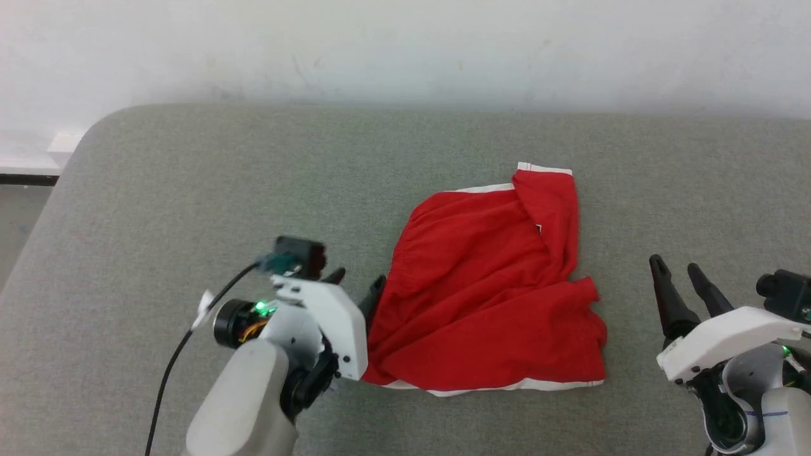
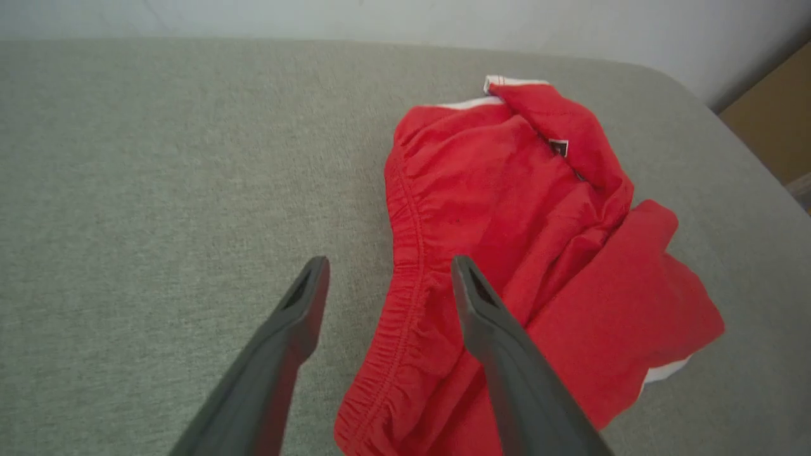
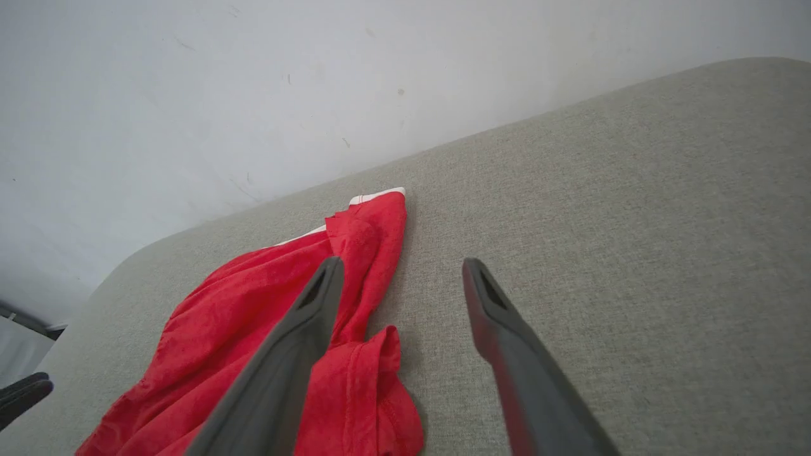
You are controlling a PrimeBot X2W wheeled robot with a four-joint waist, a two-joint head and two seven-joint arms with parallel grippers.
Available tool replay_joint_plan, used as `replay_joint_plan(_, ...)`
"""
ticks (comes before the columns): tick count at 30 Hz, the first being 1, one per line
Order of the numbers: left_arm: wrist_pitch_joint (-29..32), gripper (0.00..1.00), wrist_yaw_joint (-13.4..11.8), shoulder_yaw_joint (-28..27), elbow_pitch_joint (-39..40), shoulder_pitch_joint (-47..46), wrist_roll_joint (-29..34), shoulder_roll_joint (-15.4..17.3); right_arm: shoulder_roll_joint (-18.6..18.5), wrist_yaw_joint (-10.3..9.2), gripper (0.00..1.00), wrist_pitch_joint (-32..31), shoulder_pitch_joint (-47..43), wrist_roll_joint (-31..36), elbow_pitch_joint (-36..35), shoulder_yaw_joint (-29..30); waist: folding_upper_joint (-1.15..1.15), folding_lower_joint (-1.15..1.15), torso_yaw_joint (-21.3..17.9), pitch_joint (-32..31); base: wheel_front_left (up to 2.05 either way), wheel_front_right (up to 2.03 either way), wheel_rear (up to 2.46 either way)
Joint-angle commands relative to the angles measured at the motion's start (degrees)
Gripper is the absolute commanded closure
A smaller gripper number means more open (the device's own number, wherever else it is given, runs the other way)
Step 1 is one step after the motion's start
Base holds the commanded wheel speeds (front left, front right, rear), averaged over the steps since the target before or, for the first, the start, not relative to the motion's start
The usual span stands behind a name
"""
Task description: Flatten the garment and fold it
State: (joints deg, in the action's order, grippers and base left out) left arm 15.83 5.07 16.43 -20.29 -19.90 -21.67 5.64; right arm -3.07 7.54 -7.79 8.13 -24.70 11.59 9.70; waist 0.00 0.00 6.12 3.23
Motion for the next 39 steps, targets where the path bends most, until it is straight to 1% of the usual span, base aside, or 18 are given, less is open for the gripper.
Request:
replay_joint_plan(1,5.57,0.0,0.45,1.2,-2.15,-2.73,-0.17,0.42,0.18,-0.05,0.0,-0.2,-0.07,-0.49,-0.54,-0.32,0.0,0.0,-0.67,0.56,0.0,0.0,0.0)
replay_joint_plan(3,12.15,0.0,0.5,2.1,-4.85,-6.03,-1.08,0.07,0.18,-0.05,0.0,-0.17,0.14,-0.8,-0.88,-0.59,0.0,0.0,-1.26,1.14,0.0,0.0,0.0)
replay_joint_plan(5,16.98,0.0,0.53,3.51,-7.55,-8.85,-0.51,0.29,0.18,-0.05,0.0,-0.22,0.37,-0.89,-1.17,-0.93,0.0,0.0,-2.08,1.9,0.0,0.0,0.0)
replay_joint_plan(10,24.42,0.0,0.61,5.4,-14.06,-12.05,-0.53,0.31,0.19,-0.05,0.0,-0.18,0.76,-0.87,-1.38,-0.85,0.0,0.0,-4.46,3.4,0.0,0.0,0.0)
replay_joint_plan(12,26.26,0.0,0.63,5.96,-15.9,-12.4,-0.59,0.37,0.19,-0.05,0.0,-0.09,0.8,-0.54,-1.4,-0.39,0.0,0.0,-5.2,3.68,0.0,0.0,0.0)
replay_joint_plan(13,26.44,0.02,0.74,6.13,-16.39,-12.5,-0.7,0.41,0.19,-0.05,0.0,-0.06,0.79,-0.49,-1.42,-0.21,0.0,0.0,-5.51,3.75,0.0,0.0,0.0)
replay_joint_plan(14,25.62,0.59,0.92,6.07,-16.42,-12.59,-1.06,0.36,0.19,-0.05,0.0,-0.05,0.77,-0.52,-1.45,-0.06,0.0,0.0,-5.79,3.83,0.0,0.0,0.0)
replay_joint_plan(15,24.66,1.0,1.07,5.89,-16.48,-12.59,-1.54,0.27,0.19,-0.05,0.0,-0.04,0.71,-0.51,-1.49,0.04,0.0,0.0,-6.0,3.87,0.0,0.0,0.0)
replay_joint_plan(22,17.59,1.0,1.49,4.82,-16.25,-14.76,-2.58,0.52,0.19,-0.05,0.0,-0.13,0.73,-0.57,-1.44,-0.34,0.0,0.0,-7.4,4.24,0.0,0.0,0.0)
replay_joint_plan(26,12.54,1.0,0.29,3.88,-17.27,-17.87,-1.77,0.69,0.19,-0.05,0.0,-0.02,1.9,-1.1,-1.44,-1.9,0.0,0.0,-9.07,5.4,0.0,0.0,0.0)
replay_joint_plan(29,9.18,1.0,-0.72,3.53,-19.19,-19.96,-1.34,0.24,0.19,-0.05,0.0,0.25,2.7,-1.31,-1.27,-2.98,0.0,0.0,-10.22,6.26,0.0,0.0,0.0)
replay_joint_plan(33,6.24,0.99,-0.83,3.91,-22.84,-21.42,-2.01,-1.07,0.19,-0.05,0.0,0.45,2.85,-1.28,-0.93,-3.73,0.0,0.0,-10.98,6.99,0.0,0.0,0.0)
replay_joint_plan(34,5.84,0.58,-0.8,4.03,-23.92,-21.66,-2.31,-1.35,0.19,-0.05,0.0,0.5,2.83,-1.3,-0.84,-3.78,0.0,0.0,-11.07,7.09,0.0,0.0,0.0)
replay_joint_plan(35,5.19,0.0,-0.98,4.16,-24.88,-21.97,-2.35,-1.52,0.19,-0.05,0.0,0.55,2.81,-1.33,-0.76,-3.82,0.0,0.0,-11.12,7.16,0.0,0.0,0.0)
replay_joint_plan(39,1.69,0.0,-0.61,3.66,-27.17,-23.41,-3.49,-1.89,0.19,-0.05,0.0,0.74,2.45,-1.37,-0.52,-3.54,0.0,0.0,-10.49,6.89,0.0,0.0,0.0)
